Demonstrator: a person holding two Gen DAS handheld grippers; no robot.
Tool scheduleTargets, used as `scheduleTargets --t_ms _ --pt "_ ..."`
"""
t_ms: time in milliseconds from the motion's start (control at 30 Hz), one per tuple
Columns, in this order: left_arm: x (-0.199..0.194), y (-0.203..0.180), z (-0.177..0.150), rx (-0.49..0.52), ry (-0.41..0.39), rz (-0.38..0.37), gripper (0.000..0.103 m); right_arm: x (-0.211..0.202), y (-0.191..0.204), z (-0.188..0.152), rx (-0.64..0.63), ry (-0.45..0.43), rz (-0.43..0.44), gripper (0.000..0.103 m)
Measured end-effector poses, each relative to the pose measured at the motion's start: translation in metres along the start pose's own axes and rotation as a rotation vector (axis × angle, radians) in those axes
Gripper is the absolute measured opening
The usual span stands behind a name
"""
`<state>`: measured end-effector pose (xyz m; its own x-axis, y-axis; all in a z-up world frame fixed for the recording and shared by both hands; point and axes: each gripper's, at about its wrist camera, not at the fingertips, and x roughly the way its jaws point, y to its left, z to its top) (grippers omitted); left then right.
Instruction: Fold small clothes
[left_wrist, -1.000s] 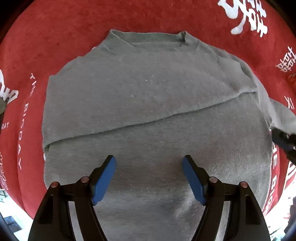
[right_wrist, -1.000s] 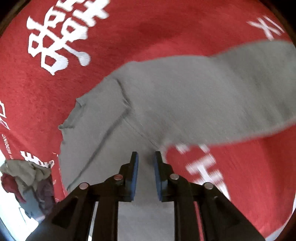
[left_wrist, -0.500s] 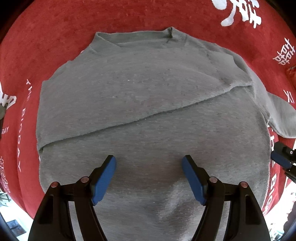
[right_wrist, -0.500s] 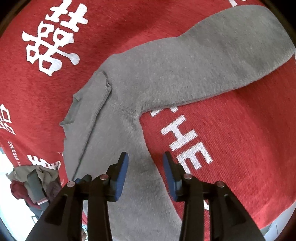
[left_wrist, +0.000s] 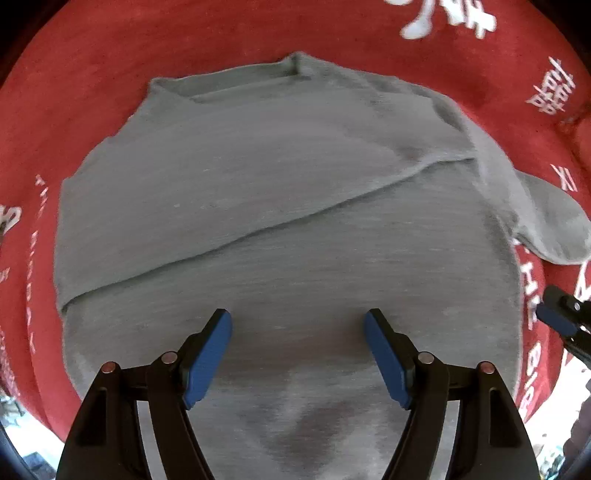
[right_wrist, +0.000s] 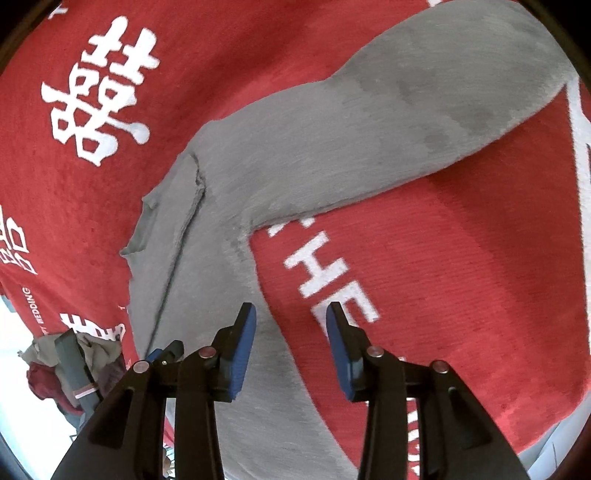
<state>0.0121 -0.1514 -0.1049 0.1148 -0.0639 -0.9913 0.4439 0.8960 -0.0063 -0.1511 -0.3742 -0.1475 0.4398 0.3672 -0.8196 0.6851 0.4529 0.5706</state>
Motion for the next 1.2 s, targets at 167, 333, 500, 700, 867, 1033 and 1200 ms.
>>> scheduleTargets --t_ms 167,333,500,700,867,1033,1200 --pt "-0.005 -0.032 0.006 0.050 -0.011 -0.056 0.100 -0.024 -0.026 0.015 0.050 -0.068 0.012 0.053" --pt "-0.010 -0.069 0.015 0.097 -0.030 -0.083 0.103 -0.057 -0.063 0.031 0.130 -0.176 0.017 0.056" --pt "0.002 -0.098 0.030 0.114 -0.006 -0.090 0.103 -0.082 -0.104 0.046 0.209 -0.263 0.009 0.056" --pt "0.022 -0.123 0.052 0.122 0.012 -0.148 0.103 -0.095 -0.141 0.057 0.324 -0.349 0.117 0.056" --pt "0.021 -0.160 0.075 0.120 -0.061 -0.135 0.103 -0.091 -0.146 0.079 0.301 -0.395 0.183 0.056" --pt "0.026 -0.168 0.092 0.106 -0.104 -0.083 0.103 -0.087 -0.144 0.098 0.315 -0.417 0.233 0.056" --pt "0.032 -0.169 0.099 0.112 -0.136 -0.025 0.103 -0.082 -0.148 0.105 0.392 -0.377 0.348 0.007"
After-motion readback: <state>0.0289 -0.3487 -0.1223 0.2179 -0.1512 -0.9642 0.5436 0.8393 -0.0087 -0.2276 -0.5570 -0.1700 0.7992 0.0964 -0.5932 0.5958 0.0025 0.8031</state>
